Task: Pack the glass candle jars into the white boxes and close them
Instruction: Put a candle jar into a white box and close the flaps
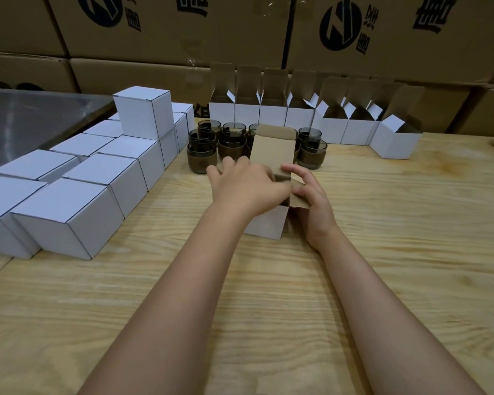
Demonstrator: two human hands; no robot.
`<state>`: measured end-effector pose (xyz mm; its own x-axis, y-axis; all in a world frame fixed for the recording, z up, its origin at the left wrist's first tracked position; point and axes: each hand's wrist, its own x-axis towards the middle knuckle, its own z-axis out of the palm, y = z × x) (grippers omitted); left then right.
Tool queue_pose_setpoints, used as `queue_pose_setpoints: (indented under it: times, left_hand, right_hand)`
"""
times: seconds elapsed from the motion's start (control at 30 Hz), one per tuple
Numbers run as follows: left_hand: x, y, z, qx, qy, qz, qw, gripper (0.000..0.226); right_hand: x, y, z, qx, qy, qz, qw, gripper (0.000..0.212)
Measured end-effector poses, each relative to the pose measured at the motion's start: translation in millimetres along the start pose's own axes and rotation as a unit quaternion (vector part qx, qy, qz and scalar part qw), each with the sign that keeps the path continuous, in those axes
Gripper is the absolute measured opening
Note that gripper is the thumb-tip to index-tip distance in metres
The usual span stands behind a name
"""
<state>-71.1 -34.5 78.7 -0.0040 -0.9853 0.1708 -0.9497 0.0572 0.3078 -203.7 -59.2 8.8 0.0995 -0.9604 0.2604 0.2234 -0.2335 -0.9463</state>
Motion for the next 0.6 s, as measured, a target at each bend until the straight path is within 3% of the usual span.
queue_pose_setpoints:
  times: [0.03, 0.07, 0.13, 0.2, 0.3, 0.37, 0.47, 0.6]
  left_hand:
    - [-1.8, -4.1, 0.6, -0.118, 0.061, 0.004, 0.991, 0.029]
    - [-2.6, -9.1, 1.3, -0.246, 0.129, 0.008, 0.961, 0.02]
    - [-3.5, -19.8, 2.8, -0.466, 0.222, -0.016, 0.856, 0.022]
    - [-4.4, -30.8, 9.6, -0.616, 0.211, -0.093, 0.753, 0.03]
    - [-10.0, -43.0, 33.4, -0.712, 0.11, -0.168, 0.673, 0.032]
    - [-11.8, -47.0, 44.1, -0.74, 0.045, -0.155, 0.653, 0.031]
    - [-9.9, -43.9, 45.9, -0.742, 0.013, -0.13, 0.657, 0.038]
    - [-11.3, -37.9, 45.8, -0.71, 0.044, -0.116, 0.693, 0.037]
  right_hand:
    - [-0.1, 0.0, 0.3, 0.001, 0.003, 0.001, 1.0, 0.045]
    - [0.0, 0.2, 0.5, 0.004, 0.003, 0.0, 1.0, 0.044]
    - [-0.9, -1.6, 1.1, 0.0, 0.001, 0.005, 1.0, 0.045]
    - [-1.9, -2.9, 1.1, -0.001, -0.004, 0.008, 1.0, 0.047]
    - [-3.1, -5.1, 1.4, 0.005, -0.027, 0.012, 1.0, 0.055]
    - [-2.0, -3.4, 0.7, -0.006, -0.037, 0.015, 0.999, 0.064]
    - [-2.3, -3.9, 1.1, -0.009, -0.05, 0.03, 0.998, 0.073]
    - [-3.8, -6.9, 9.9, 0.041, -0.007, 0.135, 0.99, 0.054]
